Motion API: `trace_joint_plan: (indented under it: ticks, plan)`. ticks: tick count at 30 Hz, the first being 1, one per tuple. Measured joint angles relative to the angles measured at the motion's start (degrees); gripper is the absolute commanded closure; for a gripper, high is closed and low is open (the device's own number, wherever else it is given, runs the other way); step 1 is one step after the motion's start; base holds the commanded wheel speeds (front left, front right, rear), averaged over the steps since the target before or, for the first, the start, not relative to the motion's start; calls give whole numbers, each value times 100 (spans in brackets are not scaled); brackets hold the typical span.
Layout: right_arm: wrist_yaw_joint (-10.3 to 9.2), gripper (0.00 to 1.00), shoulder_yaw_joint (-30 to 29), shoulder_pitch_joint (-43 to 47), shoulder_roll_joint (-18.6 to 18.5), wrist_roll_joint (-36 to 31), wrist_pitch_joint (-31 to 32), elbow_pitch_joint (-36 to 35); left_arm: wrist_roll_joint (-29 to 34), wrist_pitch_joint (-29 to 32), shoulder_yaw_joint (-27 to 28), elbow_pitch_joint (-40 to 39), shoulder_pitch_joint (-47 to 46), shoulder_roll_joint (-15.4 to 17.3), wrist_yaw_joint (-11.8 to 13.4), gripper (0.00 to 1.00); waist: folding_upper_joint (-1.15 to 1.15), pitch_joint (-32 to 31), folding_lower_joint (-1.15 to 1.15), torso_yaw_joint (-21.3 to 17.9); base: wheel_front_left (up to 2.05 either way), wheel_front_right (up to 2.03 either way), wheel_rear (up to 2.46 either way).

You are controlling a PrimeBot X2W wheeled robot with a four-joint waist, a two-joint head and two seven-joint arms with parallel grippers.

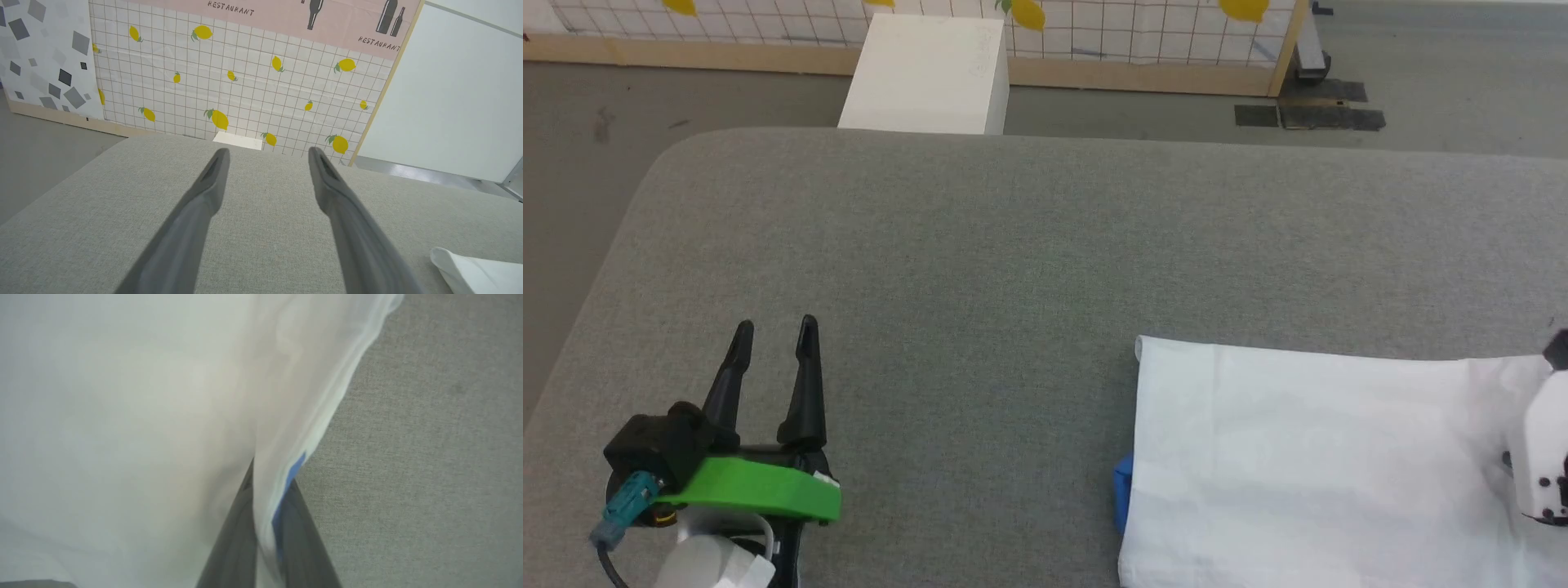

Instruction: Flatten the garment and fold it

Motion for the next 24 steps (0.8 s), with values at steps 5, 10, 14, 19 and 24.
trace_joint_plan:
  ticks: [5, 10, 14, 19, 24]
  plan:
    - [0, 100, 257, 43, 109, -86, 1015, -1250, -2, 0, -40, 19, 50, -4, -7, 0, 0, -129, 0, -30, 0, 0, 0]
    - [-1, 100, 668, 80, 402, 102, 1673, -2337, -18, -1, -81, 46, 54, -23, -23, 0, 0, -228, 0, -25, 0, 0, 0]
    - [-1, 100, 1084, 74, 611, 200, 1756, -2736, -48, 0, -97, 46, 59, -42, -23, 0, 0, -241, 0, 11, 0, 0, 0]
    - [-1, 100, 1503, 23, 973, 256, 1615, -2666, -149, 0, -96, 45, 74, -59, -26, 0, 0, -220, 0, 87, 0, 0, 0]
    - [-1, 100, 1704, -149, 1425, 199, 1183, -2169, -158, -1, -96, 44, 76, -71, -36, 0, 0, -176, 0, 174, 0, 0, 0]
